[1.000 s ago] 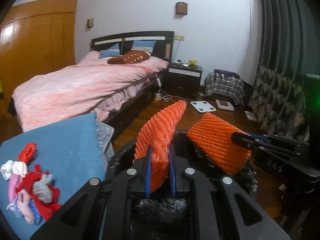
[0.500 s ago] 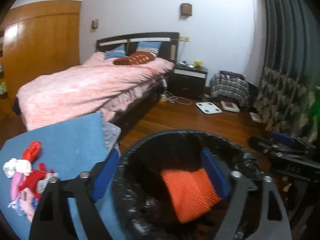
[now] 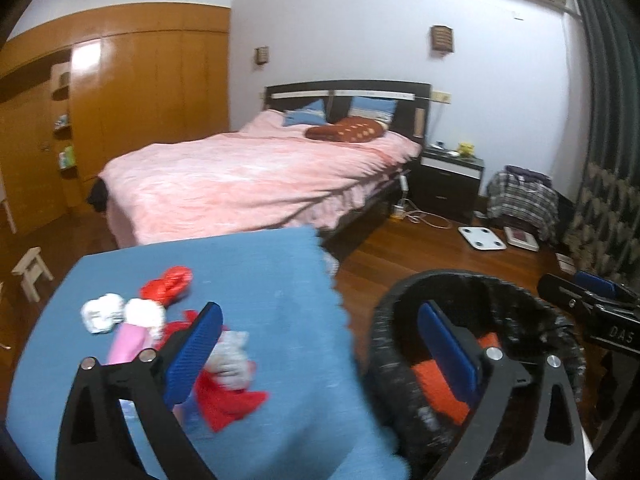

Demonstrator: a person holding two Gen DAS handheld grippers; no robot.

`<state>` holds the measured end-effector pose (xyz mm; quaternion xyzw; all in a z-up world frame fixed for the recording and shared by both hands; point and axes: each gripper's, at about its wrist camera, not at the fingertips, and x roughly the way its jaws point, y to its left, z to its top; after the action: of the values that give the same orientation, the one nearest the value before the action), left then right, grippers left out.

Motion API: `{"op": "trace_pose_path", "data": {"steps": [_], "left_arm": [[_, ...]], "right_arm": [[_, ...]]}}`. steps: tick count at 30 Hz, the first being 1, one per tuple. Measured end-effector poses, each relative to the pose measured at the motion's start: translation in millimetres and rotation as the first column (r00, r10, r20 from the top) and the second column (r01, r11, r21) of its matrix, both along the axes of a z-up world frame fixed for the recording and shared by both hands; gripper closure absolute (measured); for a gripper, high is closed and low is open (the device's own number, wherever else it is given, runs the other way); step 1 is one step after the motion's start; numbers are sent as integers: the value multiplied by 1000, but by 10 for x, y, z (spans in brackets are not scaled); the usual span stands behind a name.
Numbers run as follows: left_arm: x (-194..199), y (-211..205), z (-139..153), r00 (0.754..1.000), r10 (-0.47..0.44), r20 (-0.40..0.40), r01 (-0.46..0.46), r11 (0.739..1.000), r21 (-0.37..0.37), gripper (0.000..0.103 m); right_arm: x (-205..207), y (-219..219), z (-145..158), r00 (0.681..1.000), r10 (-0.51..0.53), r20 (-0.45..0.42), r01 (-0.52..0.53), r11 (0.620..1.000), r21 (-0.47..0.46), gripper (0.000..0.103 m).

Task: Collect trash
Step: 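Open both tools to drop the orange nets into the bin, then grasp the pink mesh mask with the left tool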

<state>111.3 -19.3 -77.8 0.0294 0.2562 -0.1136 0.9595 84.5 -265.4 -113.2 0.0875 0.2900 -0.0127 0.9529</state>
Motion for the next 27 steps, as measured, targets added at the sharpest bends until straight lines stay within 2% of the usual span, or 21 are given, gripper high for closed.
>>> {"op": "trace_pose_path", "data": {"steps": [9, 17, 27], "left_arm": [[-48, 684, -79, 990, 142, 10, -142, 989, 26, 7], [31, 1333, -237, 962, 272, -8, -271, 962, 37, 8], [197, 1782, -498, 939, 339, -60, -337, 940, 50, 20]], "right_arm": [[271, 787, -22, 987, 158, -1, -158, 987, -9, 5], [483, 1346, -146, 969, 248, -18, -248, 968, -21, 5], [785, 1836, -381, 946, 316, -68, -319, 947, -41, 6]]}}
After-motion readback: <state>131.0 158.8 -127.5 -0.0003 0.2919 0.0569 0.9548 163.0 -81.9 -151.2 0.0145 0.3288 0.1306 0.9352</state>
